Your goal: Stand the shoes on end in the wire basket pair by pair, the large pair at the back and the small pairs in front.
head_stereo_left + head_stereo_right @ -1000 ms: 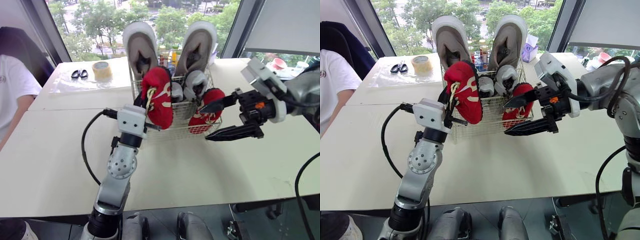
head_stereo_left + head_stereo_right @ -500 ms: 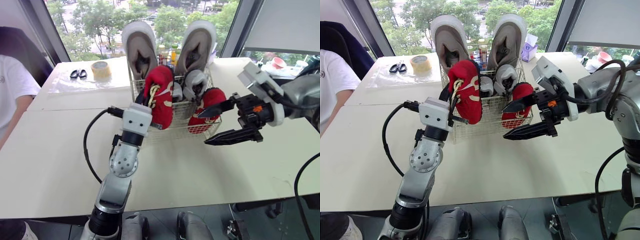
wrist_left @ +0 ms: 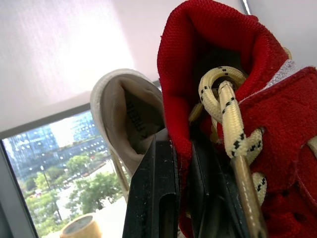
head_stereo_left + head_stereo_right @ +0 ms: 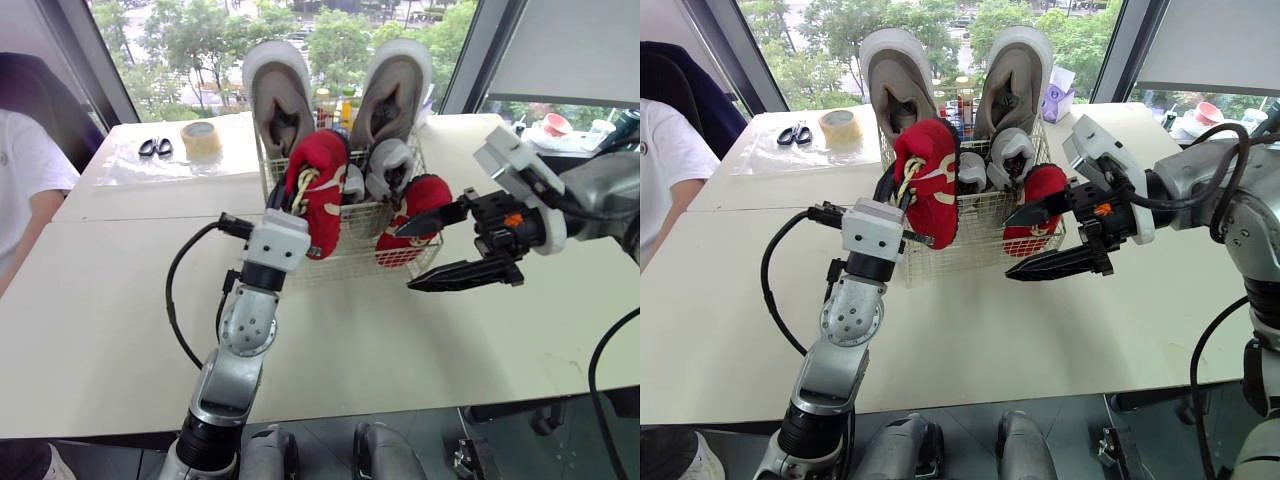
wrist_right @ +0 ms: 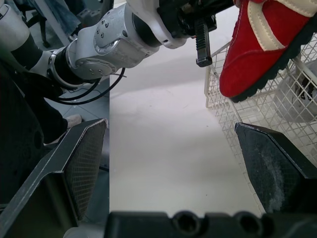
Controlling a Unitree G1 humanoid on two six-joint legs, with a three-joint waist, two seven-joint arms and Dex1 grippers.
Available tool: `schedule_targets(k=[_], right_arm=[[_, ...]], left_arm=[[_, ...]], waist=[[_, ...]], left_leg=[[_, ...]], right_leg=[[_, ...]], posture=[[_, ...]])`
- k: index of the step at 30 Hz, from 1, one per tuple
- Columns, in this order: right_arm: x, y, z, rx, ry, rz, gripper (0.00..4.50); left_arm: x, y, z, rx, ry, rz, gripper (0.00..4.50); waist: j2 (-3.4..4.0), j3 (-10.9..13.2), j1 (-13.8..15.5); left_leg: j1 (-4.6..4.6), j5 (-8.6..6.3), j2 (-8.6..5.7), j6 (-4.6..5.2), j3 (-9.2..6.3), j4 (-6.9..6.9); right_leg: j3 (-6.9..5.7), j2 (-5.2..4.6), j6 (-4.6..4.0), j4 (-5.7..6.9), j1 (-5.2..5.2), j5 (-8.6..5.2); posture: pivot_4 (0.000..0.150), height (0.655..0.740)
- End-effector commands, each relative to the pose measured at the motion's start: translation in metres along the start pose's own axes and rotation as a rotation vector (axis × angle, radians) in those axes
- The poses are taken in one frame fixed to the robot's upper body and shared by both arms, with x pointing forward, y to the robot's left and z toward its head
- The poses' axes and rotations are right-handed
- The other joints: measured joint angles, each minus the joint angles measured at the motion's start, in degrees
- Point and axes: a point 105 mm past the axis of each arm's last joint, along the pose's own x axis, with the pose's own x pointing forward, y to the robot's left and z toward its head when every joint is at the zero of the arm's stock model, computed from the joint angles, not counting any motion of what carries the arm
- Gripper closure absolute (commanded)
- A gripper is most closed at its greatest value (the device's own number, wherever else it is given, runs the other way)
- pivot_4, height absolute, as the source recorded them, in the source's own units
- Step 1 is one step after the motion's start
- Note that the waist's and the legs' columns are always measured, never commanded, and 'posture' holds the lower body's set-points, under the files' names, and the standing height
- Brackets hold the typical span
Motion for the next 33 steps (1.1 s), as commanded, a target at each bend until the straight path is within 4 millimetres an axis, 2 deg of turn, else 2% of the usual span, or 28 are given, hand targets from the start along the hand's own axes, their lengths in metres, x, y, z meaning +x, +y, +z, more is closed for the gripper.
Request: schedule_targets(k=[1,6,10,14,19,23,28,33], right_arm=[[-0.007,0.005,0.010,-0.051,-0.021,-0.016,0.00],[-0.007,0.005,0.009,-0.051,-0.022,-0.016,0.00],[-0.007,0.005,0.009,-0.049,-0.023,-0.020,0.00],[-0.008,0.005,0.009,-0.050,-0.023,-0.023,0.00],[-0.009,0.004,0.009,-0.049,-0.020,-0.029,0.00],[-0.009,0.004,0.009,-0.046,-0.021,-0.027,0.00],[-0.007,0.002,0.009,-0.047,-0.022,-0.027,0.00],[-0.007,0.000,0.008,-0.050,-0.023,-0.029,0.00]], left_arm=[[0.003,0.007,0.019,0.022,-0.097,0.025,4.48],[0.004,0.003,0.020,0.033,-0.115,0.006,4.48],[-0.004,0.002,-0.001,0.013,-0.025,0.016,4.48],[-0.014,-0.009,-0.023,-0.071,0.074,-0.037,4.48],[-0.020,-0.011,-0.021,-0.134,0.093,-0.059,4.48],[-0.027,-0.008,-0.025,-0.097,0.130,-0.068,4.48],[-0.036,-0.008,-0.045,-0.183,0.273,-0.039,4.48],[-0.039,-0.009,-0.033,-0.183,0.256,-0.094,4.48]], waist=[[0.00,0.00,0.01],[0.00,0.00,0.05],[0.00,0.00,0.05],[0.01,-0.01,0.05],[0.05,-0.04,0.01],[0.09,-0.06,-0.06],[0.10,-0.07,-0.02],[0.10,-0.07,-0.16]], left_leg=[[0.00,0.00,0.00,0.00,0.00,0.00],[-0.15,0.00,-0.02,0.00,0.00,0.02],[-0.32,0.00,-0.03,0.01,0.00,0.04],[-0.31,0.00,-0.03,0.01,0.00,0.05],[-0.25,0.00,-0.03,0.01,-0.01,0.06],[-0.27,0.00,-0.02,0.01,-0.02,0.05],[-0.27,0.00,-0.02,0.01,-0.02,0.05],[-0.27,0.00,-0.02,0.01,-0.03,0.05]], right_leg=[[0.00,-0.01,0.00,0.00,0.00,0.00],[-0.04,-0.04,0.00,-0.01,-0.09,0.00],[-0.05,-0.06,0.02,0.00,-0.26,0.02],[-0.06,-0.06,0.01,0.02,-0.24,0.02],[-0.09,-0.09,0.00,0.01,-0.19,0.01],[-0.11,-0.07,-0.01,0.02,-0.22,0.01],[-0.11,-0.06,0.00,0.01,-0.21,0.01],[-0.11,-0.04,-0.01,0.02,-0.23,0.01]], posture=[[0.150,0.7400],[0.150,0.7400],[0.150,0.7400],[0.150,0.7400],[0.150,0.7400],[0.150,0.7400],[0.150,0.7400],[0.150,0.7400]])
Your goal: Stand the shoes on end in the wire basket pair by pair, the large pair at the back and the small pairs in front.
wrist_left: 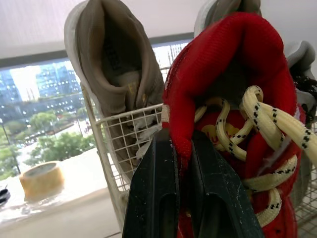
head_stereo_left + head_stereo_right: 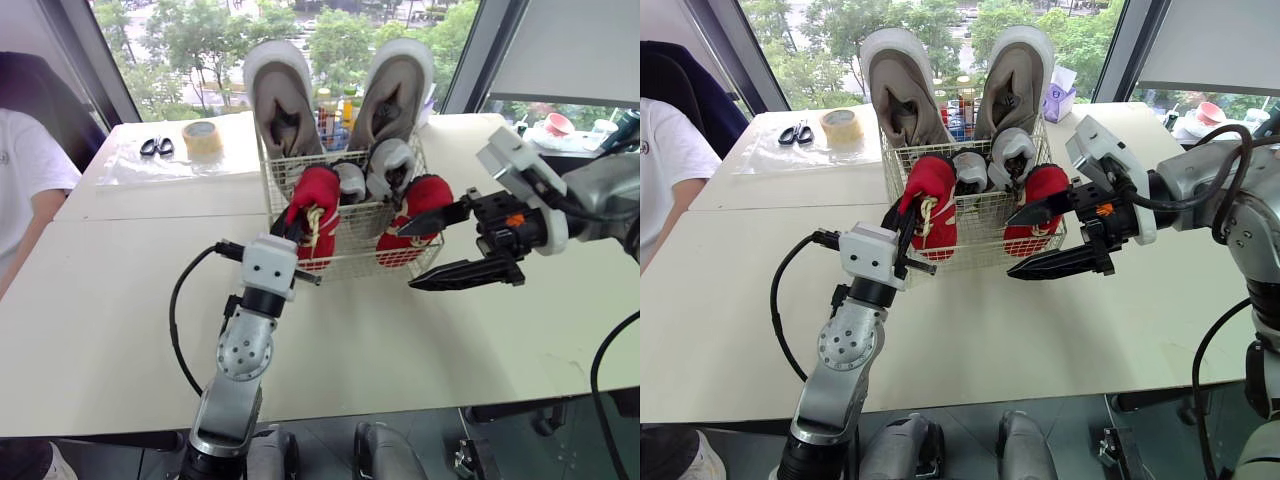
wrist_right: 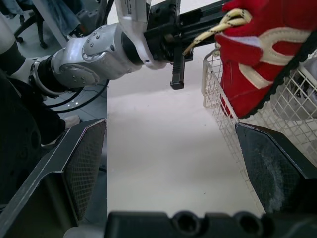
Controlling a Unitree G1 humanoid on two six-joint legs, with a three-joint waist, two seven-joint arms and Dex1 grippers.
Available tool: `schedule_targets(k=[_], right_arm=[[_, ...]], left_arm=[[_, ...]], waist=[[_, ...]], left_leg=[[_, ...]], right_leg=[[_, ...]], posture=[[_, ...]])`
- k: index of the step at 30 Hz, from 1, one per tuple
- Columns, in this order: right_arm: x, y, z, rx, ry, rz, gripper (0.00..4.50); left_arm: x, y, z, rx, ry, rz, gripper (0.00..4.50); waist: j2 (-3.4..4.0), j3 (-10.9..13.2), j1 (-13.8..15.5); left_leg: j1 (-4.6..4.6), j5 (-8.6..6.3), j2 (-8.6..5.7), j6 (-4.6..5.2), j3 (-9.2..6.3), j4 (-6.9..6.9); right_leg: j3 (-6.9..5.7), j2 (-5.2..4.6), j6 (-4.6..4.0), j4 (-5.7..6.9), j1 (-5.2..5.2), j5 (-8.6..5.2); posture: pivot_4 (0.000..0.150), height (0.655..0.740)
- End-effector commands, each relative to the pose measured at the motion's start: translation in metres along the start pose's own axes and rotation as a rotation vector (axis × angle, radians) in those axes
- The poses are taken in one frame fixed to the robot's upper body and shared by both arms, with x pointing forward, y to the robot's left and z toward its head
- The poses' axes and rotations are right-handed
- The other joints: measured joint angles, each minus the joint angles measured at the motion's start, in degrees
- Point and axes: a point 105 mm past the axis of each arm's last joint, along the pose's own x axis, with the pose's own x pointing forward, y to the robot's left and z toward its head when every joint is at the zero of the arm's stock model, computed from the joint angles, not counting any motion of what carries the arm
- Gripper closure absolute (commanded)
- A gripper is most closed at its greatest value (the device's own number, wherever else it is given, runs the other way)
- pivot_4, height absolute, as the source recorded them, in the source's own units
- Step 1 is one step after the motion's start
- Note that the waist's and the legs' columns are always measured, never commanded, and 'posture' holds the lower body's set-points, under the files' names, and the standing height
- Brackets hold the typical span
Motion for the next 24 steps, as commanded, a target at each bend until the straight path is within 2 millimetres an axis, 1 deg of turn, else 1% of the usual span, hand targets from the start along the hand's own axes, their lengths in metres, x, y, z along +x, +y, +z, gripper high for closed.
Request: schedule_targets(k=[1,5,8,10,12,15,17,19,20,22,24], right_arm=[[-0.005,0.001,0.009,-0.046,-0.021,-0.013,0.00],[-0.004,0.000,0.008,-0.048,-0.025,-0.014,0.00],[-0.004,-0.001,0.008,-0.046,-0.026,-0.014,0.00],[-0.004,-0.001,0.006,-0.044,-0.026,-0.015,0.00],[-0.004,-0.002,0.005,-0.040,-0.027,-0.013,0.00],[-0.004,-0.001,0.004,-0.036,-0.030,-0.009,0.00],[-0.003,0.000,0.003,-0.034,-0.032,-0.006,0.00],[-0.003,0.001,0.001,-0.027,-0.032,-0.002,0.00],[-0.003,0.003,0.000,-0.017,-0.035,0.008,0.00],[-0.003,0.007,-0.001,0.005,-0.050,0.021,0.00],[-0.001,0.009,-0.004,0.017,-0.061,0.021,0.00]], left_arm=[[-0.006,0.004,-0.007,0.013,0.059,-0.013,4.48],[-0.007,0.004,-0.002,-0.017,0.073,-0.045,4.48],[-0.009,0.007,0.000,-0.092,0.099,-0.058,3.39],[-0.011,0.011,-0.001,-0.143,0.134,-0.067,2.44],[-0.014,0.017,0.004,-0.159,0.155,-0.106,1.45],[-0.019,0.031,0.018,-0.208,0.168,-0.183,1.45],[-0.019,0.040,0.029,-0.167,0.152,-0.227,1.45],[-0.020,0.042,0.033,-0.185,0.181,-0.297,1.45],[-0.020,0.047,0.033,-0.142,0.210,-0.348,1.45],[-0.012,0.074,0.036,-0.104,0.258,-0.361,1.45],[-0.012,0.085,0.035,-0.121,0.334,-0.422,1.45]], waist=[[0.00,0.00,-0.15],[0.00,0.00,-0.05],[0.00,0.00,-0.02],[0.00,0.00,0.02],[-0.01,0.01,0.02],[-0.02,0.02,0.01],[-0.01,0.02,0.00],[-0.01,0.02,0.02],[-0.03,0.03,0.07],[-0.11,0.08,0.11],[-0.09,0.07,0.01]], left_leg=[[0.00,0.00,0.00,0.00,0.01,-0.01],[-0.06,0.00,0.01,0.00,0.01,-0.01],[-0.14,0.00,0.01,0.00,0.01,-0.01],[-0.29,0.00,0.01,0.00,0.00,0.01],[-0.38,0.01,0.01,0.01,0.00,0.03],[-0.40,0.01,0.02,0.01,0.00,0.02],[-0.40,0.01,0.02,0.01,-0.01,0.02],[-0.40,0.01,0.02,0.00,-0.01,0.03],[-0.38,0.01,0.02,0.00,-0.02,0.04],[-0.39,0.03,0.02,-0.02,-0.06,0.05],[-0.39,0.06,0.02,-0.07,-0.07,0.05]], right_leg=[[0.00,0.02,0.00,-0.01,-0.01,0.00],[0.01,0.12,0.00,0.00,-0.07,0.00],[0.01,0.12,0.00,-0.01,-0.14,0.00],[0.01,0.13,0.00,0.02,-0.31,0.00],[0.01,0.16,0.00,0.03,-0.40,0.01],[0.01,0.20,0.00,0.03,-0.43,0.01],[0.01,0.21,0.00,0.03,-0.43,0.01],[0.02,0.23,0.00,0.03,-0.41,0.01],[0.02,0.24,0.00,0.03,-0.36,0.01],[0.02,0.27,0.01,0.04,-0.35,0.01],[0.03,0.31,0.00,0.04,-0.37,0.01]], posture=[[0.150,0.7400],[0.150,0.7400],[0.150,0.7400],[0.150,0.7400],[0.150,0.7400],[0.150,0.7400],[0.150,0.7400],[0.150,0.7400],[0.150,0.7400],[0.150,0.7400],[0.150,0.7400]])
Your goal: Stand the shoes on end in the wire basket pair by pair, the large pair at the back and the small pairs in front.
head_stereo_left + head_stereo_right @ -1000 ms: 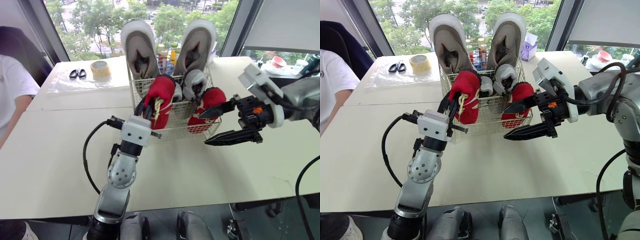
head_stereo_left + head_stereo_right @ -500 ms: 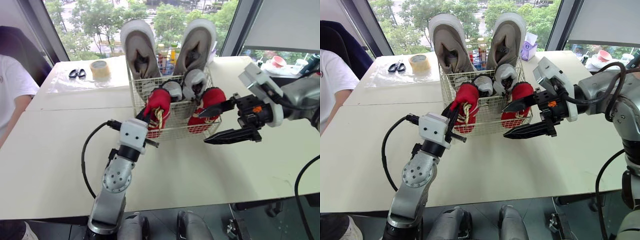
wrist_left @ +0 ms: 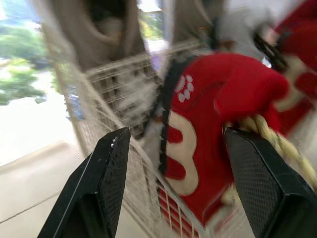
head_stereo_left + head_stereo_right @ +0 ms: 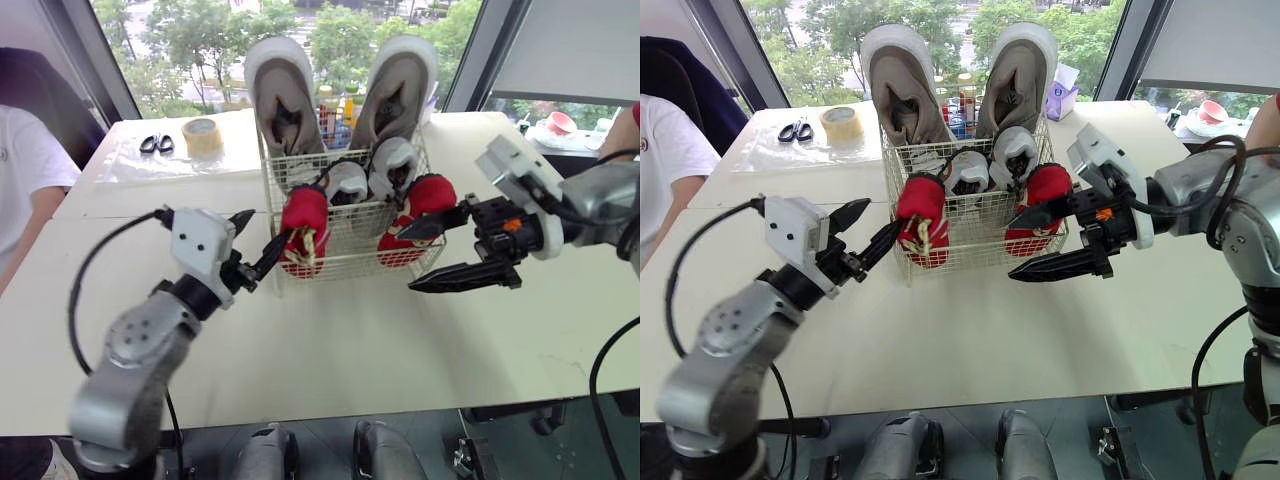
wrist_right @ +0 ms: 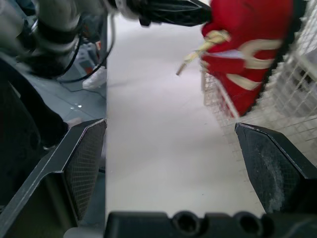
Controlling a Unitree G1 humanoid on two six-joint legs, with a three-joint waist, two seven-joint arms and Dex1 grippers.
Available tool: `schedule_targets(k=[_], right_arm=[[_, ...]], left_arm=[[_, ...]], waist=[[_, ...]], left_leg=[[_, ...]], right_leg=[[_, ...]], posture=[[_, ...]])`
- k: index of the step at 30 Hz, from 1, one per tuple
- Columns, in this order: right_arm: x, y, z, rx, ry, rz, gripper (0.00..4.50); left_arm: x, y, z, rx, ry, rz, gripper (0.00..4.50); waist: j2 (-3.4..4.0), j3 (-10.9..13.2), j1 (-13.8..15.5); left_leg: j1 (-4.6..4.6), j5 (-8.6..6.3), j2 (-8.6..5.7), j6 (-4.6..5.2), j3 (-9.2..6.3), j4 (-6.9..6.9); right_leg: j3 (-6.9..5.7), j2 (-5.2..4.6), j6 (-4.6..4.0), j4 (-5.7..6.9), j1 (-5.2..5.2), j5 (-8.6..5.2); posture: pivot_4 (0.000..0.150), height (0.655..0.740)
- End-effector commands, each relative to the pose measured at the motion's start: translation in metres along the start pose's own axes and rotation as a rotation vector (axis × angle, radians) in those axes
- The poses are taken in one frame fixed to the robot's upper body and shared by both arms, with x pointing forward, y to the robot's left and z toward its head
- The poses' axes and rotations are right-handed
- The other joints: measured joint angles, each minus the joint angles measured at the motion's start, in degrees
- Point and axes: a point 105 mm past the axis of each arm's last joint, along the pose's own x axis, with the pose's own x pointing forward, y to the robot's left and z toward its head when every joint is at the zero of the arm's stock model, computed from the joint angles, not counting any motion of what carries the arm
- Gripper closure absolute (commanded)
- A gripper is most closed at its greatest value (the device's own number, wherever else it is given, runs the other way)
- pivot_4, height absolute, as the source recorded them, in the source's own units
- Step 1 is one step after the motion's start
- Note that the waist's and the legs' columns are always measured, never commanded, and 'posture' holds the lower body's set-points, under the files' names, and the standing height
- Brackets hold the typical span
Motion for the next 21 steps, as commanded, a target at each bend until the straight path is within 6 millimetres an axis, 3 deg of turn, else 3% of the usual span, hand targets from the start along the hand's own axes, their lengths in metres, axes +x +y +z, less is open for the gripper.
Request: schedule_targets(k=[1,5,9,14,17,21], right_arm=[[-0.003,0.008,0.008,-0.039,-0.043,-0.007,0.00],[-0.001,0.011,0.002,-0.009,-0.057,-0.013,0.00],[-0.005,0.024,-0.012,0.089,-0.067,-0.002,0.00],[-0.003,0.038,-0.045,0.222,-0.031,-0.030,0.00],[0.000,0.039,-0.066,0.281,-0.018,-0.065,0.00],[0.000,0.035,-0.080,0.307,-0.018,-0.103,0.00]], left_arm=[[-0.013,0.008,0.002,-0.060,0.083,-0.120,1.45],[-0.046,0.006,-0.018,-0.170,0.268,-0.272,1.45],[-0.080,0.020,-0.033,-0.282,0.373,-0.260,1.45],[-0.104,-0.005,-0.056,-0.419,0.485,-0.346,1.45],[-0.113,-0.017,-0.070,-0.454,0.539,-0.379,1.45],[-0.109,-0.013,-0.077,-0.447,0.527,-0.365,1.45]], waist=[[0.01,-0.01,-0.15],[-0.02,0.01,-0.52],[-0.02,0.03,-0.25],[-0.03,0.03,0.05],[-0.01,0.02,-0.05],[0.01,0.02,0.07]], left_leg=[[0.00,0.00,0.00,0.00,-0.02,0.00],[0.02,0.08,0.01,-0.14,0.10,-0.02],[0.01,0.17,0.07,-0.34,0.10,-0.07],[0.01,-0.01,0.00,-0.12,0.02,-0.07],[0.02,-0.11,-0.01,-0.20,0.07,-0.08],[0.03,-0.09,0.00,-0.26,0.05,-0.09]], right_leg=[[0.00,0.02,0.01,-0.01,0.03,0.00],[0.08,0.04,0.15,0.00,0.00,0.00],[0.08,0.08,0.16,-0.01,-0.07,-0.02],[0.06,-0.06,0.03,-0.12,0.02,-0.07],[0.07,-0.13,0.03,-0.10,-0.02,-0.07],[0.06,-0.09,-0.03,-0.06,-0.08,-0.04]], posture=[[0.150,0.7400],[0.150,0.7400],[0.150,0.7400],[0.150,0.7400],[0.150,0.7400],[0.150,0.7400]])
